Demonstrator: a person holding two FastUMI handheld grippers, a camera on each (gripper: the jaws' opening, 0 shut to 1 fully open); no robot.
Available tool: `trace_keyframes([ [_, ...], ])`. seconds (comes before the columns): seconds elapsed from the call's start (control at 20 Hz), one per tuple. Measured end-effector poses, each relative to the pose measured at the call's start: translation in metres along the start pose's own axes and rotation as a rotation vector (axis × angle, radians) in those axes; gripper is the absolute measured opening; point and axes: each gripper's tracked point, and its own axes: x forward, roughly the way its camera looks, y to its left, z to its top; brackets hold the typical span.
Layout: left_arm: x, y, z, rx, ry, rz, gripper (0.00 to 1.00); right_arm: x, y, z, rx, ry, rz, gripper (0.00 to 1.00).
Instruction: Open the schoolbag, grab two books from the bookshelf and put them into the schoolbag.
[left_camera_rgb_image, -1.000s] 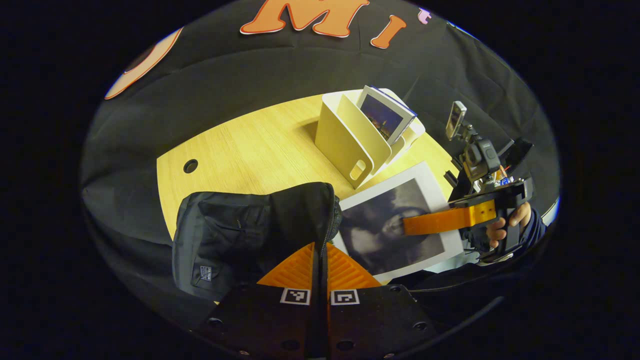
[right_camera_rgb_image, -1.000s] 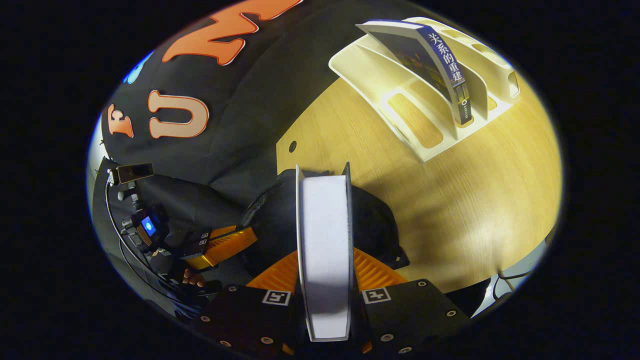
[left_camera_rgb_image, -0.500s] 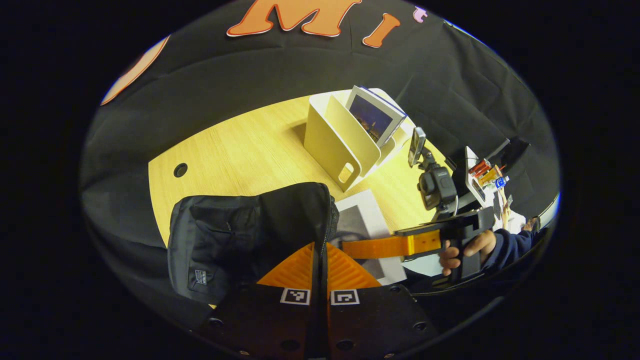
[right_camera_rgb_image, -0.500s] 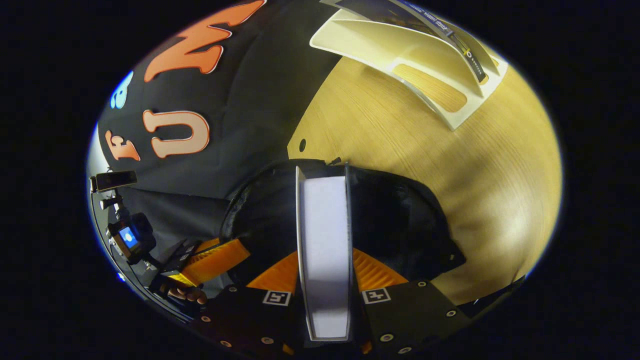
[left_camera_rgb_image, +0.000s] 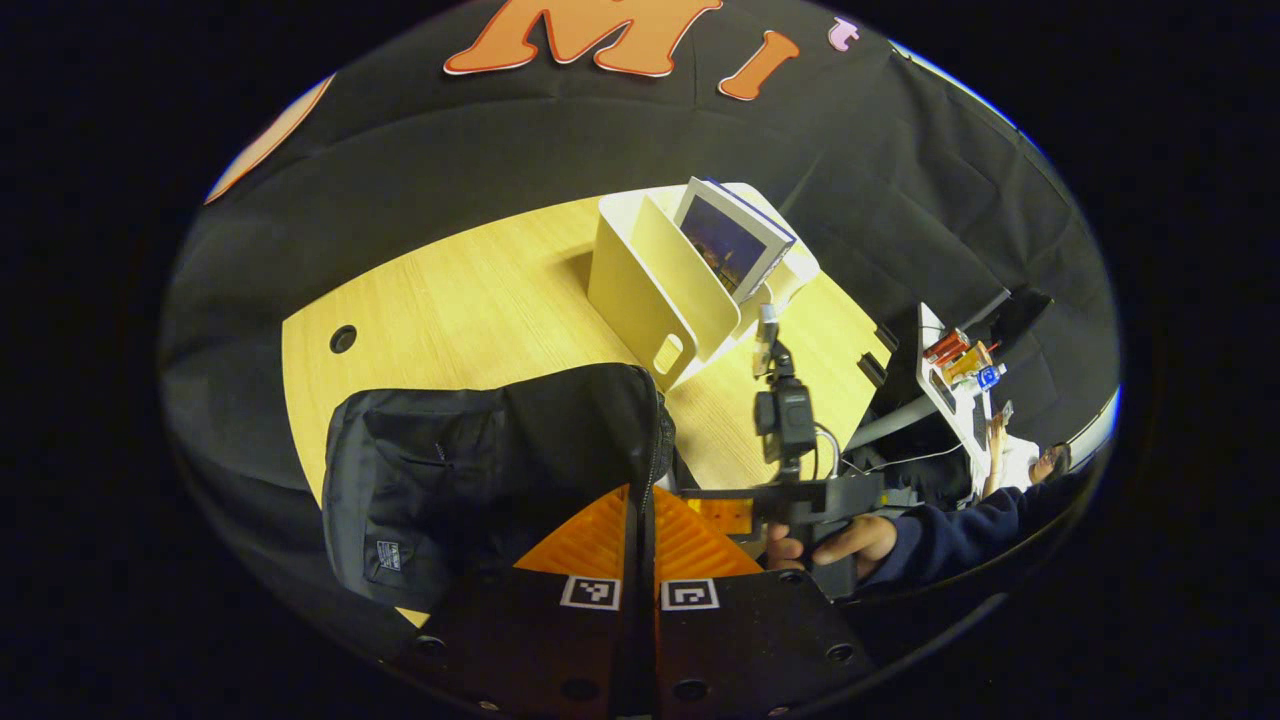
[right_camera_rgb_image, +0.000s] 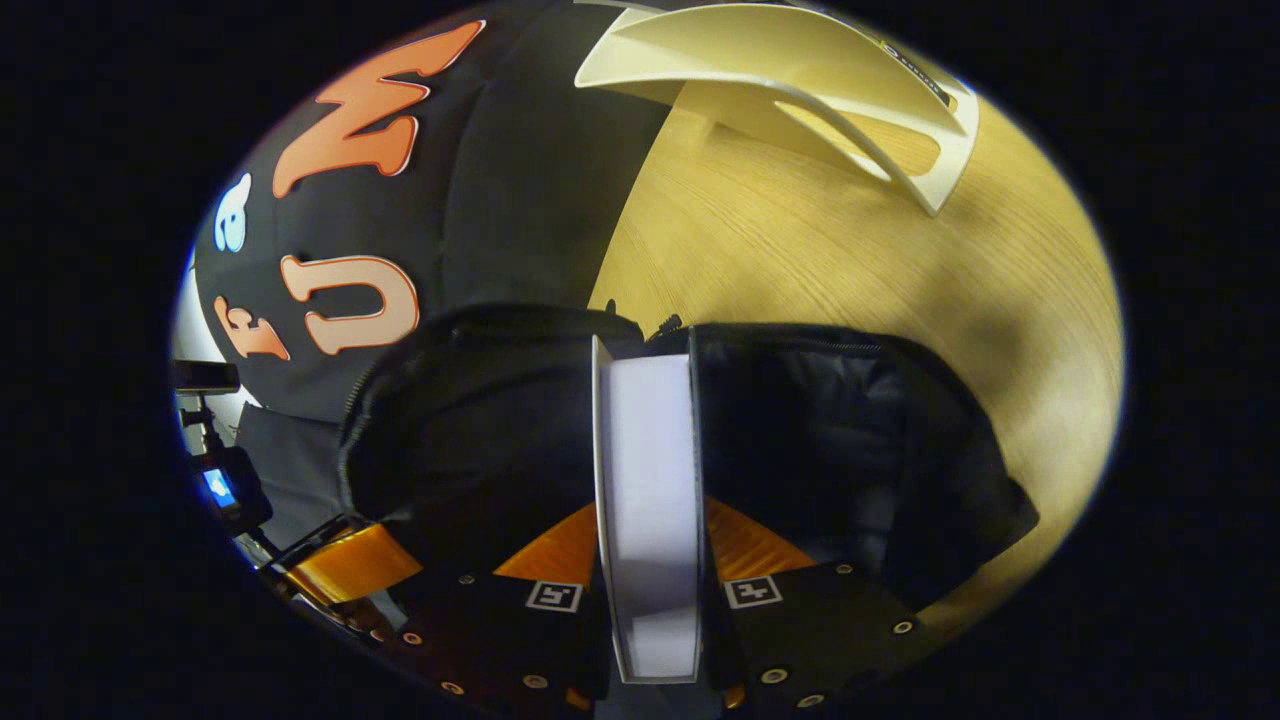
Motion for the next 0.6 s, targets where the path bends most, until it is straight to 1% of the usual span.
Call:
trace_keyframes([
  [0.1,0.002,-0.003,0.001,-0.003,-0.003,-0.005,0.01,0.012,0.001,-0.005,0.007,0.004,0.012,0.37],
  [0.2,0.005,-0.004,0.0,-0.017,0.004,-0.01,0.01,0.019,0.001,-0.007,0.014,0.009,0.003,0.37],
  [0.3,0.005,0.0,0.0,-0.028,0.009,-0.001,0.01,0.025,-0.007,-0.01,0.014,0.031,-0.046,0.39],
  [0.35,0.004,0.003,0.0,-0.029,0.01,0.017,0.01,0.027,-0.013,-0.016,0.021,0.064,-0.082,0.39],
  [0.4,0.003,0.007,0.0,-0.028,0.006,0.035,0.01,0.033,-0.024,-0.021,0.012,0.094,-0.128,0.45],
  [0.45,0.001,0.011,0.001,-0.032,0.004,0.047,0.01,0.029,-0.031,-0.025,-0.005,0.131,-0.163,0.51],
  [0.5,0.001,0.015,0.001,-0.044,0.0,0.062,0.01,0.026,-0.034,-0.025,-0.034,0.16,-0.197,0.48],
  [0.55,0.002,0.016,0.001,-0.061,-0.001,0.073,0.01,0.021,-0.036,-0.025,-0.075,0.18,-0.228,0.87],
  [0.6,0.002,0.019,-0.001,-0.078,-0.002,0.083,0.01,0.009,-0.041,-0.024,-0.12,0.196,-0.267,0.87],
])
